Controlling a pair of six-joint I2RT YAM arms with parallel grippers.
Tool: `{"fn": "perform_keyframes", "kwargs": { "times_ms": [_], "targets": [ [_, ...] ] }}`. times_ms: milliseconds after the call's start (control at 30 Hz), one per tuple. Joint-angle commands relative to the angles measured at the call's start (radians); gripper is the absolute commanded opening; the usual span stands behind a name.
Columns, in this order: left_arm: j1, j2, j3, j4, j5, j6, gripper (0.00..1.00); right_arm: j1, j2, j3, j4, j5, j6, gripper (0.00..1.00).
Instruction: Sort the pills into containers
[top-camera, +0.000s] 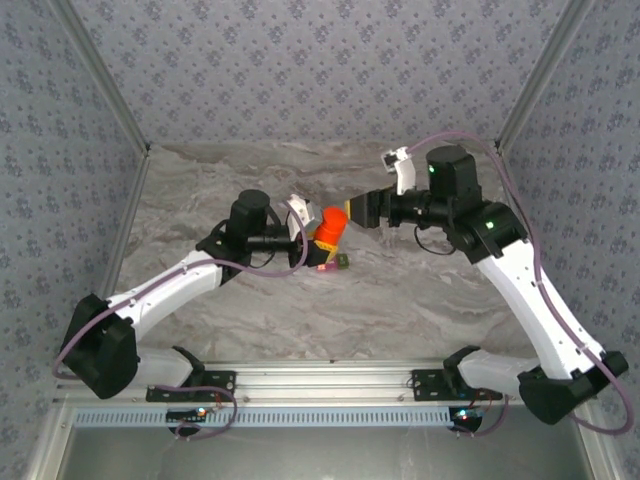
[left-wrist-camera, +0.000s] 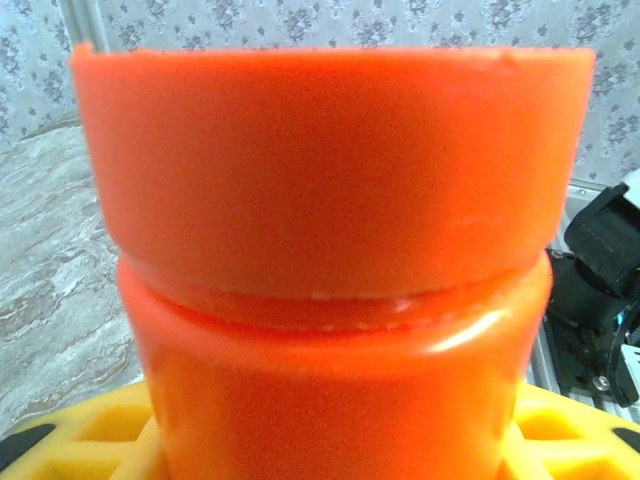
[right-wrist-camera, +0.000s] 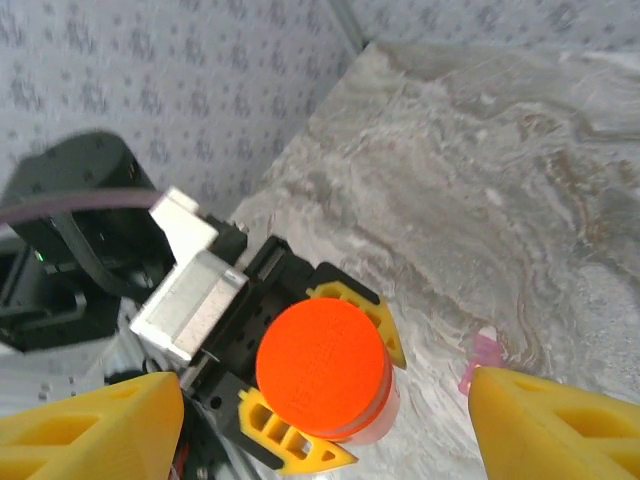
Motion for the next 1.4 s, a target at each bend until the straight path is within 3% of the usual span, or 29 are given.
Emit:
{"fn": "perform_keyframes", "kwargs": {
  "times_ms": [0,167,467,700,933,967,1167,1300,1367],
  "targets": [
    [-0.001,-0.007,0.064,0.004,0.067,0.015,0.0,0.026,0.058,0.048,-0.119,-0.068,-0.144,0.78],
    [0.0,-0.001,0.075,0.002,0.086,0.011,0.0,0.066,0.106,0.087,-0.158,-0.026,-0.191,0.78],
    [-0.001,0.006,0.082,-0.007,0.09,0.011,0.0,0.075,0.147,0.123,-0.158,-0.038,-0.191,0.72],
    [0.0,0.013,0.082,-0.008,0.095,0.01,0.0,0.089,0.17,0.141,-0.16,-0.053,-0.191,0.73],
    [0.0,0.013,0.083,-0.007,0.093,0.01,0.0,0.097,0.187,0.149,-0.175,-0.05,-0.194,0.64],
    [-0.001,0.015,0.084,-0.007,0.093,0.01,0.0,0.099,0.188,0.145,-0.172,-0.047,-0.191,0.59],
    [-0.001,0.017,0.086,-0.008,0.063,0.009,0.0,0.112,0.158,0.078,-0.085,0.074,0.017,0.26],
    [-0.001,0.021,0.086,-0.003,0.029,0.013,0.0,0.167,0.104,-0.023,0.028,0.242,0.254,0.25],
    [0.0,0.024,0.087,-0.002,0.021,0.014,0.0,0.19,0.087,-0.069,0.076,0.258,0.312,0.25]
  ]
}}
